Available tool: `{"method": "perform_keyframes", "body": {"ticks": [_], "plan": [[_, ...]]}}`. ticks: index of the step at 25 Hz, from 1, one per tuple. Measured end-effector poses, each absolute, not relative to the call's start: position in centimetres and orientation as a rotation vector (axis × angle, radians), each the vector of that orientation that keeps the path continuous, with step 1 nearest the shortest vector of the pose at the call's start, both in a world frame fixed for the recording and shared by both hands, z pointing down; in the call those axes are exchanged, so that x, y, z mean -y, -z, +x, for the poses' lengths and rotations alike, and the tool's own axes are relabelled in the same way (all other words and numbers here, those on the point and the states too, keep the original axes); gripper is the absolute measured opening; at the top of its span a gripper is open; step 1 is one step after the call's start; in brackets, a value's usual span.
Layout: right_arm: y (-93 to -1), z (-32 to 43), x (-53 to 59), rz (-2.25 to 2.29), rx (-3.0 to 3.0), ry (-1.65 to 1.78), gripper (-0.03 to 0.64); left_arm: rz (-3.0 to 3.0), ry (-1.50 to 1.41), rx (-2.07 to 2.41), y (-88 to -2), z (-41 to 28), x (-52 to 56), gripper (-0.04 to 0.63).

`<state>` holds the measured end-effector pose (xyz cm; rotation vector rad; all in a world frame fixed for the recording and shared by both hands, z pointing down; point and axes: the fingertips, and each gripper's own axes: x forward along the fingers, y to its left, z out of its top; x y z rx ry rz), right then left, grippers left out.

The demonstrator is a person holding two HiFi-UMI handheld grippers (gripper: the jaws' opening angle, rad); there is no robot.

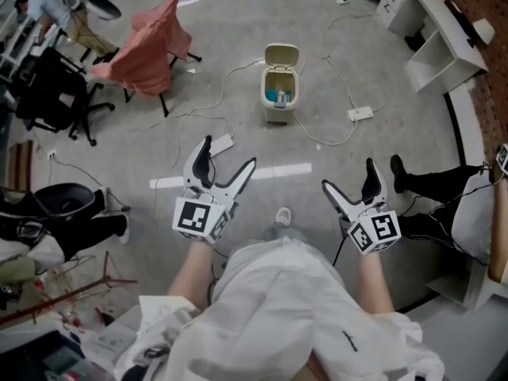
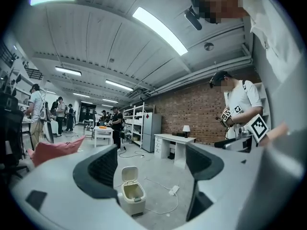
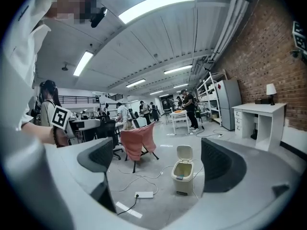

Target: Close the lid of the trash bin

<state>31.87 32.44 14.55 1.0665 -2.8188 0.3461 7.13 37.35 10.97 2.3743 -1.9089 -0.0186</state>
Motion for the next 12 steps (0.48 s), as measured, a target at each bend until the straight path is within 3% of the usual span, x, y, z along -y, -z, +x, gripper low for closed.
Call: {"method": "perform_keyframes", "body": {"ticks": [12], "plan": [[-14.1, 29.8, -20.8, 0.928, 2.864, -0.369, 0.56, 2.307, 0.028, 1.99, -10.3, 5.2, -27.5, 0.43]]}}
